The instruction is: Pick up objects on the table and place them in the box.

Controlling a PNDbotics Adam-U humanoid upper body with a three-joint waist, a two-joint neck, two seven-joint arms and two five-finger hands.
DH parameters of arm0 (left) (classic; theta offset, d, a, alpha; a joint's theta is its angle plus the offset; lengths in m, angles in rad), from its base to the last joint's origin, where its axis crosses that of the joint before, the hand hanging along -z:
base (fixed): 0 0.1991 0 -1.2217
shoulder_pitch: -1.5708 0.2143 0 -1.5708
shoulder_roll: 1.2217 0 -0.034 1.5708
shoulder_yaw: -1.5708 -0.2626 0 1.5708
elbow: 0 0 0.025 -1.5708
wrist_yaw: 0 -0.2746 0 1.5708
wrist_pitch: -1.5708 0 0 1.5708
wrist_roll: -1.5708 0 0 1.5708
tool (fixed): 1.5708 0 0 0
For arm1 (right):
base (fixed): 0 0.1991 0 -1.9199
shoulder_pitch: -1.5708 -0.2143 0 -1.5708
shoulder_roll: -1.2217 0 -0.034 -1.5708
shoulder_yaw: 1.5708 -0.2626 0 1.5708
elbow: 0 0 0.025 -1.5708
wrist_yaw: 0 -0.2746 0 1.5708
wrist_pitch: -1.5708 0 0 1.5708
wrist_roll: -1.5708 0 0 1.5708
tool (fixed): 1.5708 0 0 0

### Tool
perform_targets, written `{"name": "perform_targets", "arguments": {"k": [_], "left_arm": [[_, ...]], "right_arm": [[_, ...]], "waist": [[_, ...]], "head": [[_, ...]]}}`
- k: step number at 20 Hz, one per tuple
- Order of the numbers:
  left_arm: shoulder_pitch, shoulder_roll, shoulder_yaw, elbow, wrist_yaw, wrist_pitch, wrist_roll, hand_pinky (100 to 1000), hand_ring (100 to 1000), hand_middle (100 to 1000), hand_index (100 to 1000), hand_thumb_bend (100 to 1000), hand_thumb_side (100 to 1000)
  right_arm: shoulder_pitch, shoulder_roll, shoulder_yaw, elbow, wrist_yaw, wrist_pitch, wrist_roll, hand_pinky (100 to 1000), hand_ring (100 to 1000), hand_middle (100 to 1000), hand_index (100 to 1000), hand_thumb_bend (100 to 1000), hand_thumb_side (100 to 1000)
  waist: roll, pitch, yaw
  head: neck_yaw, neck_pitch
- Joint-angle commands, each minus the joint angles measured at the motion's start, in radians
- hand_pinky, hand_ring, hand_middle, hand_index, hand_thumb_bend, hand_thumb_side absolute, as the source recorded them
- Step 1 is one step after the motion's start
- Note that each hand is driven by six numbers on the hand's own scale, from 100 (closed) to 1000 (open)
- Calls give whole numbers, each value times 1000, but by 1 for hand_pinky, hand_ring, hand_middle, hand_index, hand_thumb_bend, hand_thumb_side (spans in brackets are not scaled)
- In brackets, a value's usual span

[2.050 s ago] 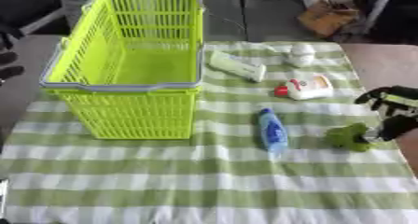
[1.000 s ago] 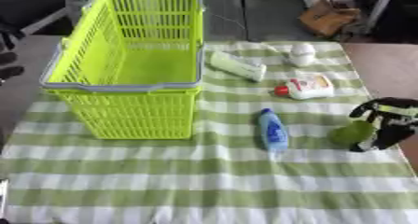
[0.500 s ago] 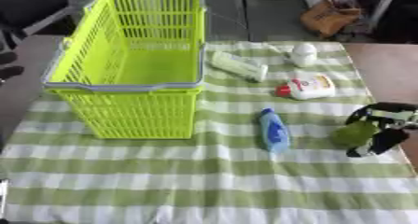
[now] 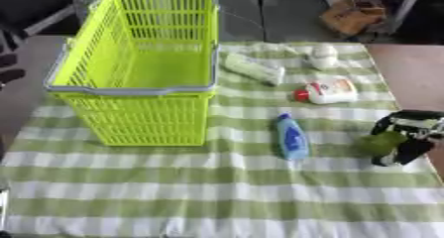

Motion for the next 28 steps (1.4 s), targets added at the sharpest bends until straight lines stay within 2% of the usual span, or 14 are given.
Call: {"name": "perform_targets", "arguments": {"k": [1,2,3,5,7,8,9,17,20,28], "left_arm": [[-7,16,-3,-20,-2,-1,-3,699,719,689,747,314,949],[-7,16,-3,-20,-2,0,-3,699,719,690,747,314,949],[-7,16,-3,-20,-2,0,-3,699,719,690,747,314,949],[-7,16,-2,-20,-2,0,-2,699,719,690,747,312,948],[-7,16,-2,-20,-2,0,-2,699,719,690,747,312,948],[-7,16,-2,-20,-2,0,-2,699,720,690,747,313,948],[-7,16,-2,-20,-2,0,-2,699,720,690,747,314,948],[-4,17,-2,-20,-1,-1,-2,699,720,690,747,313,947],[-3,17,-3,-20,0,-1,-2,699,720,690,747,313,947],[6,20,-7,-20,1,2,-8,699,721,690,747,312,948]], "right_arm": [[-17,-23,-9,-6,24,8,-10,256,471,651,726,356,178],[-17,-23,-11,-7,27,11,-16,167,405,623,705,310,156],[-17,-22,-14,-9,29,14,-26,167,405,623,705,310,156],[-17,-22,-20,-13,29,17,-47,102,372,602,683,268,130],[-16,-22,-21,-15,29,20,-62,102,372,602,683,268,130],[-17,-22,-23,-18,27,21,-71,100,298,531,616,229,119],[-18,-21,-29,-24,24,23,-86,100,289,524,605,229,117],[-40,-23,-43,-114,-17,14,-152,100,273,504,585,233,127],[-55,-25,-38,-151,-26,9,-150,100,274,506,586,234,144],[-170,-10,2,-234,-32,-19,-104,100,276,510,576,212,160]], "waist": [[-1,-12,0],[-1,-12,0],[0,-13,0],[0,-13,0],[0,-13,0],[0,-13,0],[0,-13,-1],[3,-17,-4],[3,-18,-5],[3,-29,-4]], "head": [[0,3],[0,4],[0,4],[0,4],[0,4],[0,3],[0,3],[1,2],[0,2],[-8,4]]}}
